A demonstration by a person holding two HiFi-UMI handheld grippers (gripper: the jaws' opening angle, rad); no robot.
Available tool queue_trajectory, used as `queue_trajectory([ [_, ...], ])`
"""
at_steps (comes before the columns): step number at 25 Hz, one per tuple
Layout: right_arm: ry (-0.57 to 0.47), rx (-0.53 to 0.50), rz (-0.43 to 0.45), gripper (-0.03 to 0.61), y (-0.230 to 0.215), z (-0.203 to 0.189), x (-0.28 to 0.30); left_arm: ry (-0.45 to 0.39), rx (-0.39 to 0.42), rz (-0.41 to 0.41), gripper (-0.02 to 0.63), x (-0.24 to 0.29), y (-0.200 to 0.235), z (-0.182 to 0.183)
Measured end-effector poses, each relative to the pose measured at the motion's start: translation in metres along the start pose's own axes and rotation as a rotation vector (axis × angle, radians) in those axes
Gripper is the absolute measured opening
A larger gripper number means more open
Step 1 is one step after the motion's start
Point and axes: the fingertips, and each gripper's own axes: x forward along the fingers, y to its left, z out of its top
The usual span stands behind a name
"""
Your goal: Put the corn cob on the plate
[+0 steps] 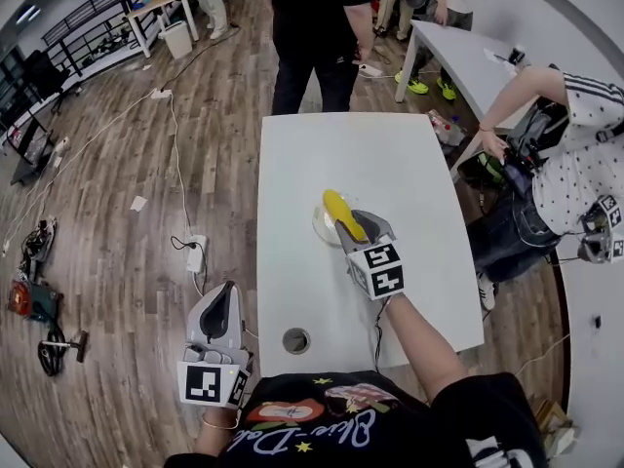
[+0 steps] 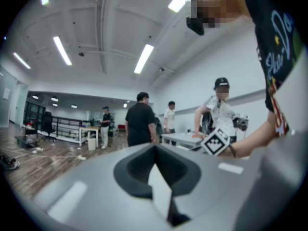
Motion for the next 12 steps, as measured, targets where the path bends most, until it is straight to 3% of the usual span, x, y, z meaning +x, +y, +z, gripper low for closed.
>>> queue_trajectory([
  [1, -0.047, 0.011, -0.02, 0.104, 0.002, 0.008, -0.016, -0.011, 0.004, -0.016, -0.008, 0.003, -0.003, 0.003],
  [3, -0.13, 0.048, -0.053, 0.059, 0.01, 0.022, -0.045, -0.029, 0.018, -0.044, -0.008, 0.007, -0.007, 0.008],
  [7, -0.192, 0.138, -0.123, 0.036, 0.015, 0.024, -0.097, -0.045, 0.019, -0.117, -0.008, 0.016, -0.022, 0.011],
  [12, -0.218, 0.232, -0.151, 0.015, 0.021, 0.026, -0.14, -0.056, 0.008, -0.195, -0.008, 0.024, -0.041, 0.015],
])
